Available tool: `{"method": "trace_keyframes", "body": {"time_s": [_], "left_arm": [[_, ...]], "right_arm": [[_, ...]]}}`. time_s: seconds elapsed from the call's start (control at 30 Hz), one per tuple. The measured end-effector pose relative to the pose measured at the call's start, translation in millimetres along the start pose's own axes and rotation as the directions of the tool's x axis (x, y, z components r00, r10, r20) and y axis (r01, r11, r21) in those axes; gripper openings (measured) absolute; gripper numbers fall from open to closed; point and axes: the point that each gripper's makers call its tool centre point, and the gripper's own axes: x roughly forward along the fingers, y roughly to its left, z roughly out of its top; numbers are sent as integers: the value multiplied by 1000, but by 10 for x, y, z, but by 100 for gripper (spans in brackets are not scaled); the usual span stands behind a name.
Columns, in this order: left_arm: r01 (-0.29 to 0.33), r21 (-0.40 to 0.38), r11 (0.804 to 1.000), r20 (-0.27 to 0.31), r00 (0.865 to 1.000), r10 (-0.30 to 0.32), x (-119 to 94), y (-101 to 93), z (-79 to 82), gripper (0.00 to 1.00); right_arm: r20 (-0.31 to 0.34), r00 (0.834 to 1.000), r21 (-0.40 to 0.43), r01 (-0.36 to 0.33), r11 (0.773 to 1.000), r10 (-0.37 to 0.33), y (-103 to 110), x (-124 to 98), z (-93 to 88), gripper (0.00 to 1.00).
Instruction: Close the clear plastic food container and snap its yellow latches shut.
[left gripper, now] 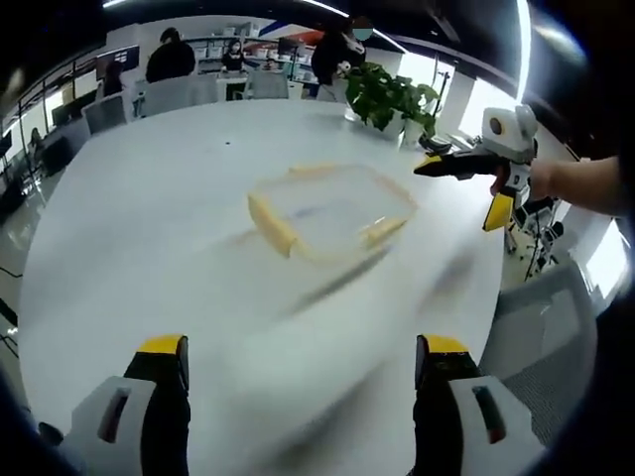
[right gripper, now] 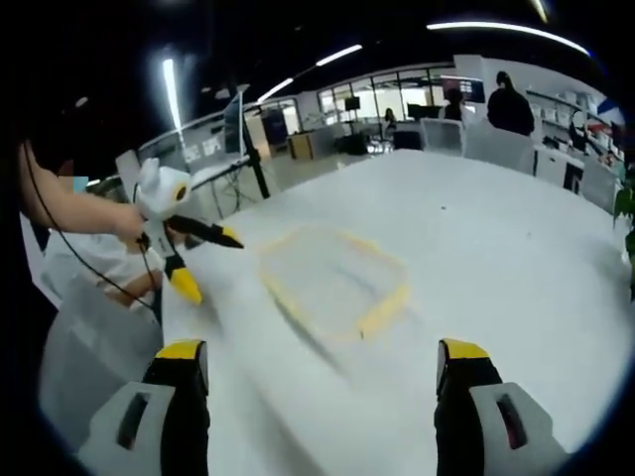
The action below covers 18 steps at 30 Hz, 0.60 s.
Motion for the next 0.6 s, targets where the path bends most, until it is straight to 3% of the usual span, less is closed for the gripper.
{"method": "trace_keyframes", "body": {"time_s": [0.6], "left_arm": [[11, -33, 999, 92, 996, -8, -115, -148, -33, 94]], "right_arm": [[50, 998, 53, 31, 998, -34, 53, -206, -136, 97]]}}
